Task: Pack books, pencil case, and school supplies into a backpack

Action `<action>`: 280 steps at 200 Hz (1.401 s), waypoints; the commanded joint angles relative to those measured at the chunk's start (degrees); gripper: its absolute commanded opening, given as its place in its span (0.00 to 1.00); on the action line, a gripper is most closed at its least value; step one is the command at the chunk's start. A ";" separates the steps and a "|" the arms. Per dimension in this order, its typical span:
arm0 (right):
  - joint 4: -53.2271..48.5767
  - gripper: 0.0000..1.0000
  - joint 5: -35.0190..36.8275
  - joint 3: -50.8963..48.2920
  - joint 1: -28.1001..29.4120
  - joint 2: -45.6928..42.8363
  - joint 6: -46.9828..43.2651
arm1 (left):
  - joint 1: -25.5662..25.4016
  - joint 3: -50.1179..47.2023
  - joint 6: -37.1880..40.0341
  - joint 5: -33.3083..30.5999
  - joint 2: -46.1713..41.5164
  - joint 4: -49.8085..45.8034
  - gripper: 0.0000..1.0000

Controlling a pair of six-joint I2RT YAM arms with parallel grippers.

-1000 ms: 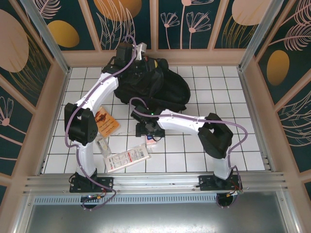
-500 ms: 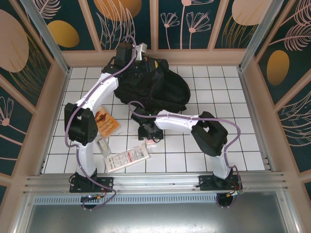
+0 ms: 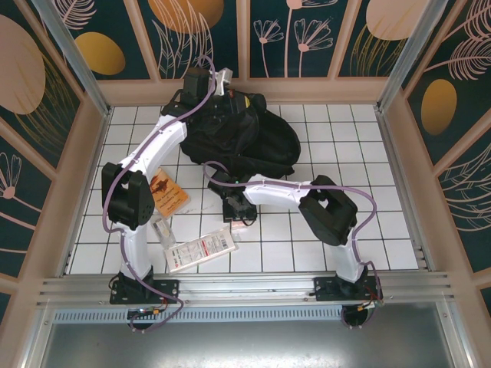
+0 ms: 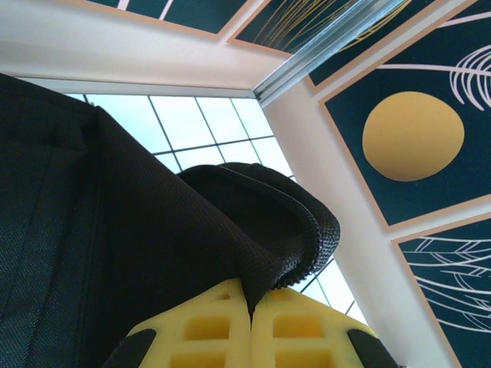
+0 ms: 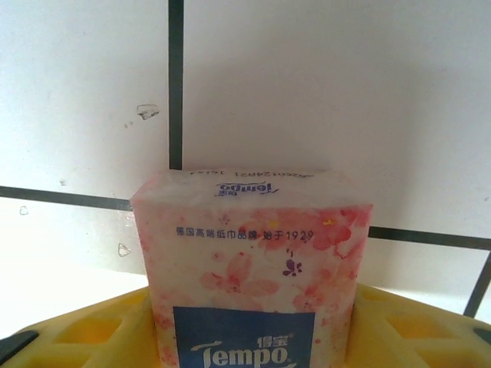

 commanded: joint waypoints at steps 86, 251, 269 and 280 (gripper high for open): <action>0.93 0.55 1.12 -5.29 -19.46 -35.37 -0.73 | 0.81 0.41 -1.54 3.79 -2.51 6.17 0.00; 12.64 0.57 -14.47 30.66 -30.93 2.89 5.92 | 0.81 5.37 -16.04 10.34 -4.82 11.56 0.00; 17.26 0.71 -18.98 30.87 -31.05 4.33 8.80 | 0.81 6.68 -16.54 10.44 -4.51 11.31 0.00; 18.45 0.82 -18.91 30.68 -31.19 4.11 9.31 | 0.81 7.19 -16.56 10.43 -4.47 11.05 0.00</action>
